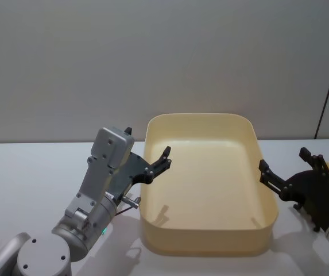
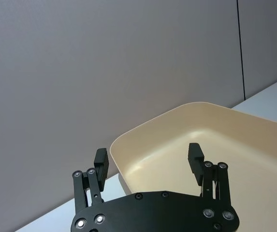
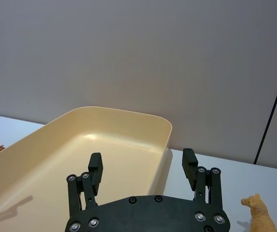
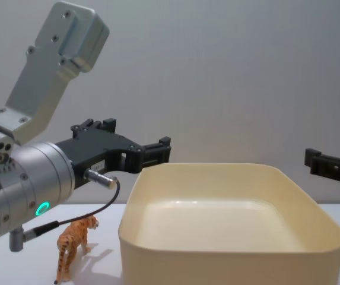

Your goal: Pick up the toy alternately with two hands and place it into the central storage box.

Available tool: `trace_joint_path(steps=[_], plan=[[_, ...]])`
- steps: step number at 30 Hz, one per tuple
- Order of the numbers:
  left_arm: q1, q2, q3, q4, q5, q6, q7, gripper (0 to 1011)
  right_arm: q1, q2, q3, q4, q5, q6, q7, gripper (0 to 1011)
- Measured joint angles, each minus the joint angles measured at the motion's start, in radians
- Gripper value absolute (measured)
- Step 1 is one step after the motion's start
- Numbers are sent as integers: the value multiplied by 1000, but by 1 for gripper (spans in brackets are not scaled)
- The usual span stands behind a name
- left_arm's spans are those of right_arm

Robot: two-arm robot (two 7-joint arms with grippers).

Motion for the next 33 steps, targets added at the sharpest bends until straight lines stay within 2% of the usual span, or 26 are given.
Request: trace_joint_path(steps=[33], plan=[[0, 0, 0, 0, 0, 0, 0, 1002, 0, 0, 0, 0, 0, 0, 0, 1001]])
